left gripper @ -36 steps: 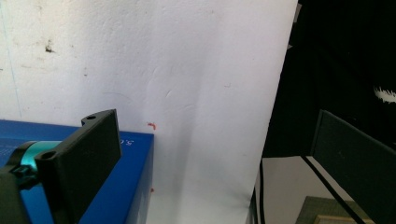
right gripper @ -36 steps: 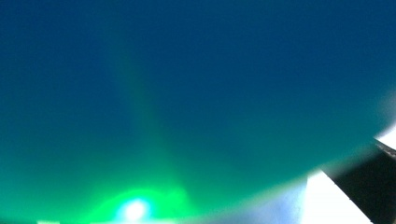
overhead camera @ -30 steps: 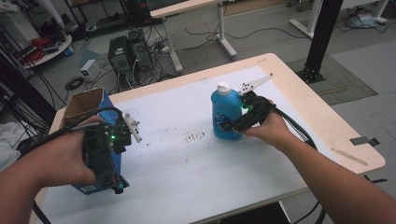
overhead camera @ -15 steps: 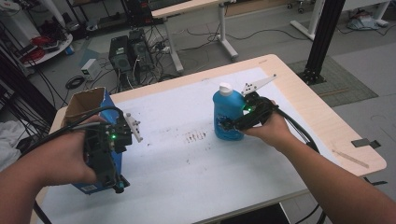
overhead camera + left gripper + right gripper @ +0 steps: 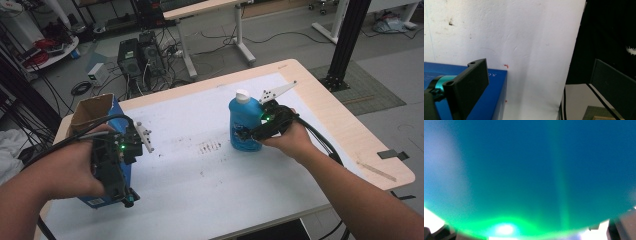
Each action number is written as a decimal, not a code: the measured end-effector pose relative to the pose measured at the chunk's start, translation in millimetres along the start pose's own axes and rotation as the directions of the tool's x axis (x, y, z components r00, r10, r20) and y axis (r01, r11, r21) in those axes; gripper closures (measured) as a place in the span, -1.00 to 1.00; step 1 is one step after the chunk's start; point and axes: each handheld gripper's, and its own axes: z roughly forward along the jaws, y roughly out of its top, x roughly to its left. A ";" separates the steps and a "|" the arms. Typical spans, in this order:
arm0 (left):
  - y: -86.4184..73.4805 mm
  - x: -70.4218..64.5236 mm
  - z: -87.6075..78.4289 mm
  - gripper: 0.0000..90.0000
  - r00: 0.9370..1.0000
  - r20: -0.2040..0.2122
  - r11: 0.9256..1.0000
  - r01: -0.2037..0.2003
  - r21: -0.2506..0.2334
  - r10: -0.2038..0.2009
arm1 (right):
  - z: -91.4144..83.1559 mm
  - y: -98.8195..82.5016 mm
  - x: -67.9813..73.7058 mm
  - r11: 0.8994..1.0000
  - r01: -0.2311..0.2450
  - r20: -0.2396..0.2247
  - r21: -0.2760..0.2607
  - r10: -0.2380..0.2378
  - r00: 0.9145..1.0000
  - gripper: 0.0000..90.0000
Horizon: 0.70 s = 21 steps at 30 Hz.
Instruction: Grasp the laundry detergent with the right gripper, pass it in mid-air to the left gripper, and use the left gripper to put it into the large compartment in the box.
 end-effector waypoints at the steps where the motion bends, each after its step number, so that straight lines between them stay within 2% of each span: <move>1: -0.5 0.3 0.1 -0.96 1.000 0.000 1.000 0.000 -0.001 0.000 | 0.0 0.2 0.0 1.000 0.001 -0.001 -0.004 -0.001 1.000 -0.23; 19: -1.8 3.2 2.9 -0.96 1.000 0.000 1.000 0.003 0.006 -0.003 | 0.1 -0.5 -0.4 1.000 0.008 -0.003 -0.012 -0.008 1.000 -0.13; 21: -2.2 3.2 3.0 -0.96 1.000 0.001 1.000 0.005 0.007 -0.005 | -0.2 -0.6 0.3 0.999 0.031 0.003 -0.013 -0.031 1.000 -0.10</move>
